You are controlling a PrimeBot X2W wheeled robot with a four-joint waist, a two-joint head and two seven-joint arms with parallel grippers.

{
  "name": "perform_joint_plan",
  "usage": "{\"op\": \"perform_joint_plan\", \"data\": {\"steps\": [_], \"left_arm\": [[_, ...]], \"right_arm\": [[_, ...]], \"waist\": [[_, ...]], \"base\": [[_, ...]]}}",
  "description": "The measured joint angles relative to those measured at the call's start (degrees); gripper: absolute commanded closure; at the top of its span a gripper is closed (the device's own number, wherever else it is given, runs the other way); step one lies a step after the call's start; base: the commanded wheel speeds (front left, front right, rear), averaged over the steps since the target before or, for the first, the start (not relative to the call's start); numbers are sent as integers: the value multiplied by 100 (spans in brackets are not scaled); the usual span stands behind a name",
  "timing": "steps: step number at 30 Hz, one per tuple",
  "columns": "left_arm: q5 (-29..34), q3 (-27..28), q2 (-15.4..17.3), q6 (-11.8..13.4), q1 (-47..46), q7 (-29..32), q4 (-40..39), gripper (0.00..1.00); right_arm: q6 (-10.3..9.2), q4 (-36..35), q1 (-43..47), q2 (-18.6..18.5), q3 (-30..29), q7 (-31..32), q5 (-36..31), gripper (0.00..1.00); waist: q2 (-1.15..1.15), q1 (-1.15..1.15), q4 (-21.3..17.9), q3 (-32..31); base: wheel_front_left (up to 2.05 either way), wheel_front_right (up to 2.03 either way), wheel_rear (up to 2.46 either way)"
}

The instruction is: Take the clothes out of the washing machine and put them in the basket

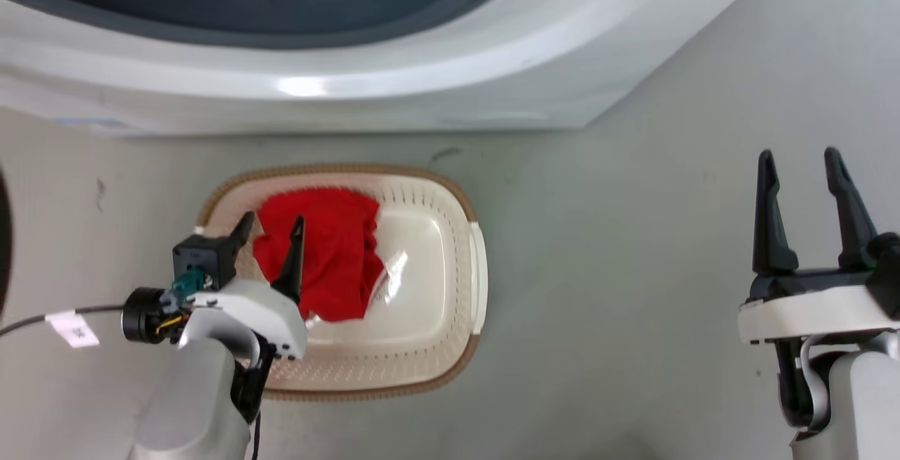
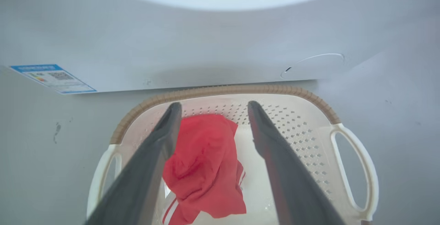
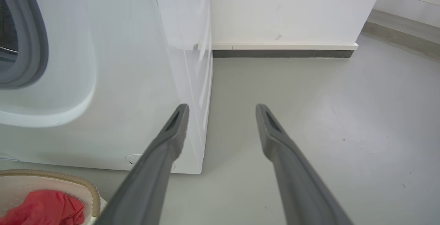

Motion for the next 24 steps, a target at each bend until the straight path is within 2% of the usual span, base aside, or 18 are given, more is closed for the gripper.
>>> {"op": "perform_joint_plan", "data": {"steps": [8, 13, 19, 24], "left_arm": [[148, 120, -2, 0, 686, 1, -992, 0], [162, 94, 177, 0, 984, 1, -1450, 0], [-194, -80, 400, 0, 983, 1, -1720, 0], [-425, -456, 728, 0, 382, 125, -1828, 0]], "right_arm": [[0, 188, 202, -1, 19, 0, 121, 0], [0, 255, 337, 0, 82, 0, 186, 0], [0, 270, 460, 0, 171, 0, 294, 0], [0, 240, 450, 0, 197, 0, 363, 0]], "waist": [[0, -1, 46, -891], [0, -1, 4, -1290], [0, -1, -175, -1433], [0, -1, -326, -1274]], "base": [[0, 0, 0], [0, 0, 0], [0, 0, 0], [0, 0, 0]]}}
